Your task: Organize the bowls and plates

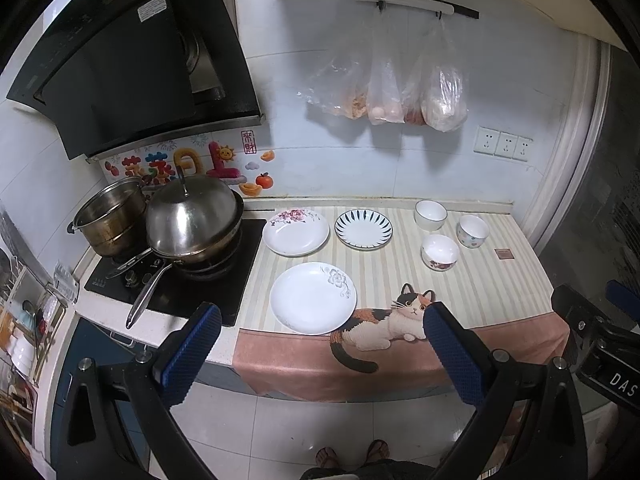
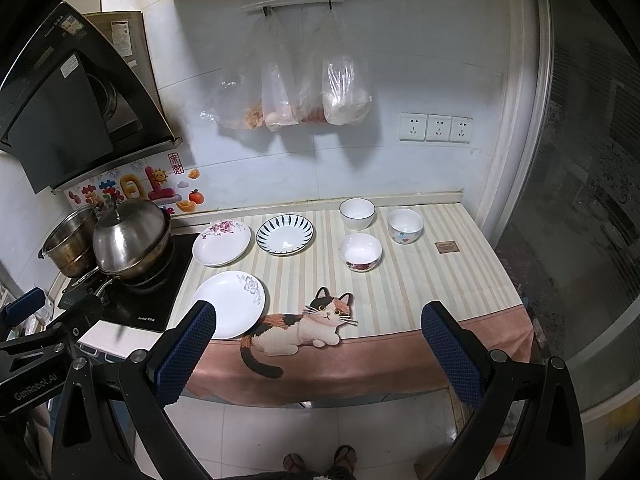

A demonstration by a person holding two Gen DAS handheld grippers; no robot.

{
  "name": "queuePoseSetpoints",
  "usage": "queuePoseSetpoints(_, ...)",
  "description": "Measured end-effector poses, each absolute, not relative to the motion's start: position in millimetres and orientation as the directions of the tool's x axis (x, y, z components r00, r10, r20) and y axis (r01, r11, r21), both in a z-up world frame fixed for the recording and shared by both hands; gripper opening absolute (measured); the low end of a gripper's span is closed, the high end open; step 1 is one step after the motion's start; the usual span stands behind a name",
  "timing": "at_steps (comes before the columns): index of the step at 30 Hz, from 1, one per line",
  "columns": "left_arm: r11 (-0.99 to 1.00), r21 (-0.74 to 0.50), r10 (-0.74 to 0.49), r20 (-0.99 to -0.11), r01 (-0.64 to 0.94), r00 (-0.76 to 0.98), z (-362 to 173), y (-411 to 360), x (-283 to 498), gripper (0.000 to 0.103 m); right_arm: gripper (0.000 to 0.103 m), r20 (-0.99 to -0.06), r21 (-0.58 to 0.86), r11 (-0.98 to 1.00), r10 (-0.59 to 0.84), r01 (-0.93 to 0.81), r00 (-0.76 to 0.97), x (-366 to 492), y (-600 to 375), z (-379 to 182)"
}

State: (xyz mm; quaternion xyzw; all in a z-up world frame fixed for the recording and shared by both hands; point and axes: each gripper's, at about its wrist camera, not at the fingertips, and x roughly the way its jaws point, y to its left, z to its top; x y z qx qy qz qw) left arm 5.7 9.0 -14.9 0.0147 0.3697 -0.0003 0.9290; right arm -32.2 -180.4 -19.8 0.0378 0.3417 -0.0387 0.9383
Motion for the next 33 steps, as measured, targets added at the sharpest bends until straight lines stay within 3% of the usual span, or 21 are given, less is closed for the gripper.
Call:
queuePoseSetpoints(25,1.000,0.025,0.006,-0.688,0.015,0.726,-14.9,17.6,13.0,0.103,0.103,-0.635,0.053,0.993,-0.049,0.107,0.771,-32.2,-164.6,-25.5)
queuePoseSetpoints(33,0.999,0.040,0.040,-0.706,-0.017,0.707,-64.7,54.7,61.7,0.103,0.103,-0.644,0.155,0.983,0.027,0.096,0.765,1.4,-157.3,-59.6)
